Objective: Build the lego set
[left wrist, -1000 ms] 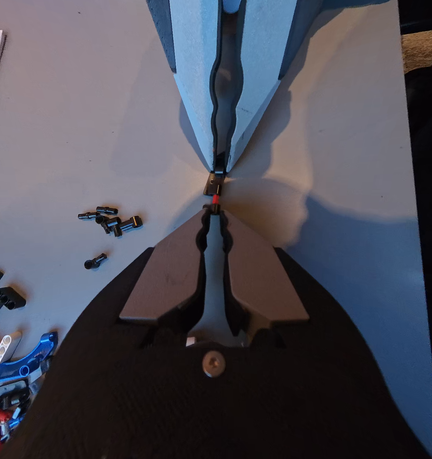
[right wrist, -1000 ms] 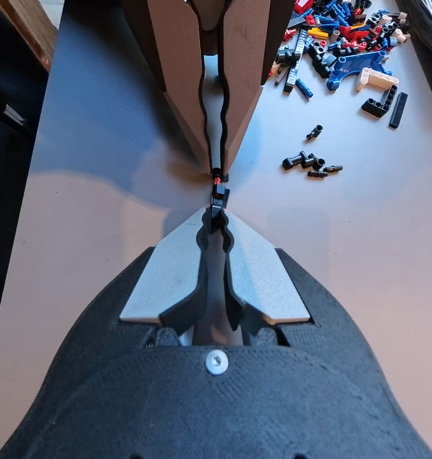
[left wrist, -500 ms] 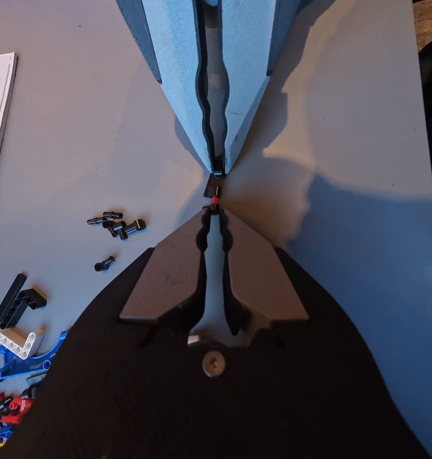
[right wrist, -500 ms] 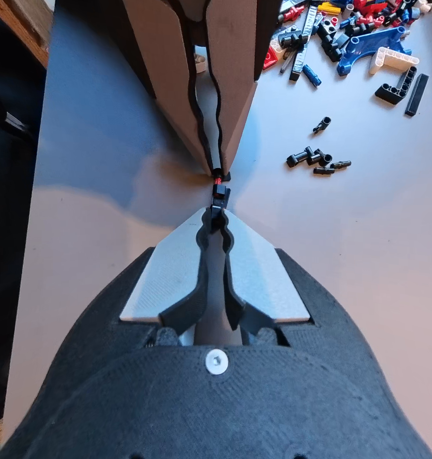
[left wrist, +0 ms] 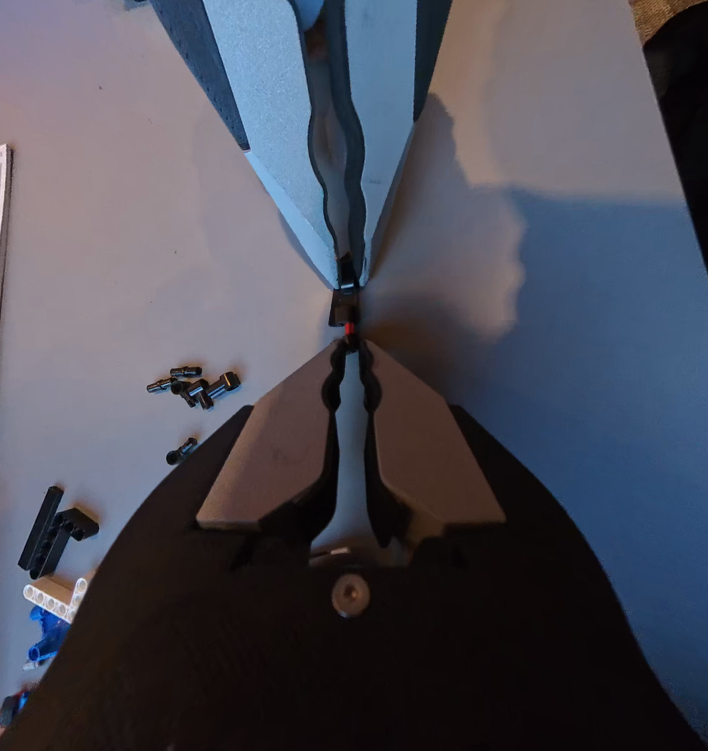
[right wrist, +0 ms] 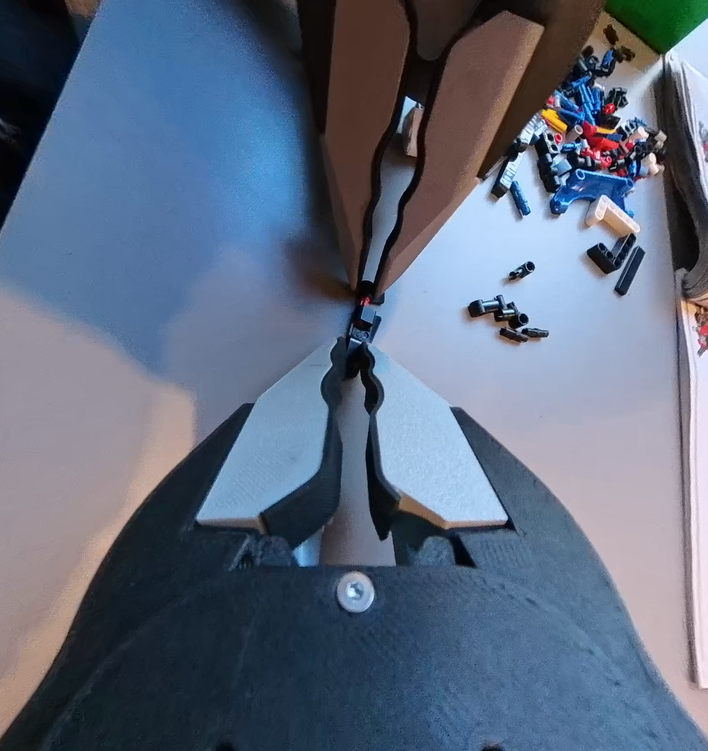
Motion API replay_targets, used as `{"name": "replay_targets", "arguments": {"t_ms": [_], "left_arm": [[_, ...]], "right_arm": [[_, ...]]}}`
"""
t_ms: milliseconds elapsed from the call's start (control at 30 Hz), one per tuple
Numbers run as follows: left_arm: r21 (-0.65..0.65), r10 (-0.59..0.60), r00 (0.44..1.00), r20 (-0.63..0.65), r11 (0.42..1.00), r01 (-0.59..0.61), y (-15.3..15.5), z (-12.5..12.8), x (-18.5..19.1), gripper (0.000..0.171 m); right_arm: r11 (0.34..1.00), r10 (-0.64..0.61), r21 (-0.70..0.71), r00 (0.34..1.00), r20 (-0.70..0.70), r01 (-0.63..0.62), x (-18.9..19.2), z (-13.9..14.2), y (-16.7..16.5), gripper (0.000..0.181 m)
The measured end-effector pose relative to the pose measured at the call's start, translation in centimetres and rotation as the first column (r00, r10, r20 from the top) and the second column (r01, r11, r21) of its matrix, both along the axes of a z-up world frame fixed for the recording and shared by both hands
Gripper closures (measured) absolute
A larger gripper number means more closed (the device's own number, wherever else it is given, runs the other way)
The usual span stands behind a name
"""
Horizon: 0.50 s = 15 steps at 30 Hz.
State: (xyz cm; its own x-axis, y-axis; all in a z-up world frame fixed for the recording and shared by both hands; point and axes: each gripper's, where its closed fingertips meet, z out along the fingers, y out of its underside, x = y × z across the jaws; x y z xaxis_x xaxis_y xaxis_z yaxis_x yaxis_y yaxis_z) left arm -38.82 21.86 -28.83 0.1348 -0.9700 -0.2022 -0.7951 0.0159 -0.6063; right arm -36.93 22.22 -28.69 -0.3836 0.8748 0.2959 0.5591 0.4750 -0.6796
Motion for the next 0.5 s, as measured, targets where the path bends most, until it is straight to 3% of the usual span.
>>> {"name": "replay_targets", "arguments": {"t_ms": [167, 333, 500], "left_arm": [[0.015, -0.028, 0.999, 0.025, 1.0, 0.028, -0.01, 0.05, -0.04, 0.168], [0.065, -0.046, 0.998, 0.05, 0.997, 0.042, 0.04, 0.11, 0.19, 0.168], [0.082, -0.035, 0.997, 0.071, 0.996, 0.029, 0.04, 0.14, 0.18, 0.168]], "right_arm": [[1.0, -0.008, -0.006, 1.0, -0.002, 0.008, 0.01, 0.0, 0.03, 0.178], [0.975, -0.049, -0.216, 0.998, 0.03, 0.054, 0.35, 0.04, 0.12, 0.178], [0.943, -0.056, -0.324, 0.996, 0.074, 0.077, 0.45, 0.04, 0.2, 0.178]]}}
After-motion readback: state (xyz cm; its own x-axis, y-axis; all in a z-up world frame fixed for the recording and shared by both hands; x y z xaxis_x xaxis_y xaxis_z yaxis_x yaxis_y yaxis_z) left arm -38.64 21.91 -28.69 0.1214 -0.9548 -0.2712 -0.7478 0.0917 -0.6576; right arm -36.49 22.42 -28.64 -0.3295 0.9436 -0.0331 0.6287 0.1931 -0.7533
